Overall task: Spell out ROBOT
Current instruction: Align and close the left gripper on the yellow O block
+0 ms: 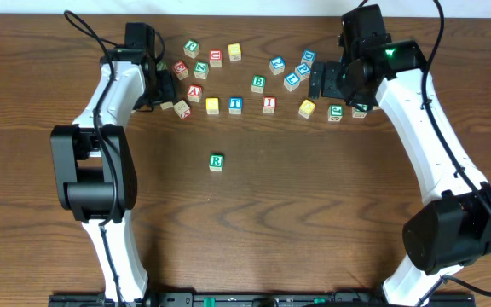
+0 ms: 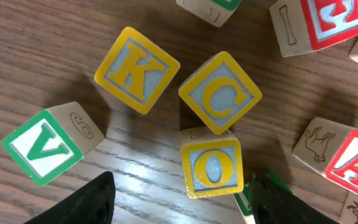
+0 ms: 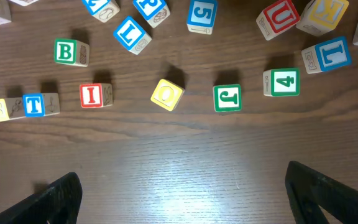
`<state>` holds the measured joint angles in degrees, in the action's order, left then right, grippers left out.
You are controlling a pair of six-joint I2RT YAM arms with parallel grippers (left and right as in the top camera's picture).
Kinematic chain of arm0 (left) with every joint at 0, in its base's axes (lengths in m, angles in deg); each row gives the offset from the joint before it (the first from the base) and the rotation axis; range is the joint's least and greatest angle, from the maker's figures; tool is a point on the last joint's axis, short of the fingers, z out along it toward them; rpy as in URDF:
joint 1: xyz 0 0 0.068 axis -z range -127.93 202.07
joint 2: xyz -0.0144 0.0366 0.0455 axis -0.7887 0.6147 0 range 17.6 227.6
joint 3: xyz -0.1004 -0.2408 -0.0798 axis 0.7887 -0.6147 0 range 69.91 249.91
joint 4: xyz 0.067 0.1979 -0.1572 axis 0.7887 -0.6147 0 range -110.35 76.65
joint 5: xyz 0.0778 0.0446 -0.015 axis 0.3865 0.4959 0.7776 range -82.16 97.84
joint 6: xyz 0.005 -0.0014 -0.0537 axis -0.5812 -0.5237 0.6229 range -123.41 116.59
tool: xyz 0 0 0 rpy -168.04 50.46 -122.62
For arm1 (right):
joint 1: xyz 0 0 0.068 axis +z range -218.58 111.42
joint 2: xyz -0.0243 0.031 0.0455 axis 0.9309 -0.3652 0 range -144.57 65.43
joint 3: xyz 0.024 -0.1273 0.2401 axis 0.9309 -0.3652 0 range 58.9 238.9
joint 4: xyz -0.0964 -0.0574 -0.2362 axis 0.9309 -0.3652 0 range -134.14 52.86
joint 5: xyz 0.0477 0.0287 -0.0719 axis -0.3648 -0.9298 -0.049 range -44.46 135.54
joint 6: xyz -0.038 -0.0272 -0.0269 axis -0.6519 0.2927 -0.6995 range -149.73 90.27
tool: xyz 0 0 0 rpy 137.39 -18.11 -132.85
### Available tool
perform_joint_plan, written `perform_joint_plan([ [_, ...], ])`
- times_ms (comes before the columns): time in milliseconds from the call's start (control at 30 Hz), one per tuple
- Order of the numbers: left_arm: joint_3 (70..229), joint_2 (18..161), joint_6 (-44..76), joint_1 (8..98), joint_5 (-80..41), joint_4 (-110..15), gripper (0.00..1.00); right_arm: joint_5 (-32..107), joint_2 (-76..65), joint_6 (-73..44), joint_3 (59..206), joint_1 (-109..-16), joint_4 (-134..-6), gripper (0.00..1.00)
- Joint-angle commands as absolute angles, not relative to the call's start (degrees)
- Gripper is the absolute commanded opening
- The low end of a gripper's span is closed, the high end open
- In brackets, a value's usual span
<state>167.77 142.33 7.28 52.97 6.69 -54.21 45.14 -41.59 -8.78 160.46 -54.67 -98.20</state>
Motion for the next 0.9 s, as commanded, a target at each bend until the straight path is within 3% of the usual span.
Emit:
perform_joint_plan([
  [0, 166.7, 142.0, 7.9, 52.8, 7.0, -53.2, 0.68, 45.4, -42.1, -8.4, 160.8, -54.2, -98.3, 0.99],
  [567, 163.9, 142.3, 7.9, 52.8, 7.0, -49.5, 0.67, 45.4, -42.1, -8.4, 160.8, -54.2, -98.3, 0.99],
  [867, 163.9, 142.4, 7.9, 52.8, 7.0, -49.1, 0.57, 45.4, -42.1, -8.4, 160.8, -54.2, -98.3, 0.99],
])
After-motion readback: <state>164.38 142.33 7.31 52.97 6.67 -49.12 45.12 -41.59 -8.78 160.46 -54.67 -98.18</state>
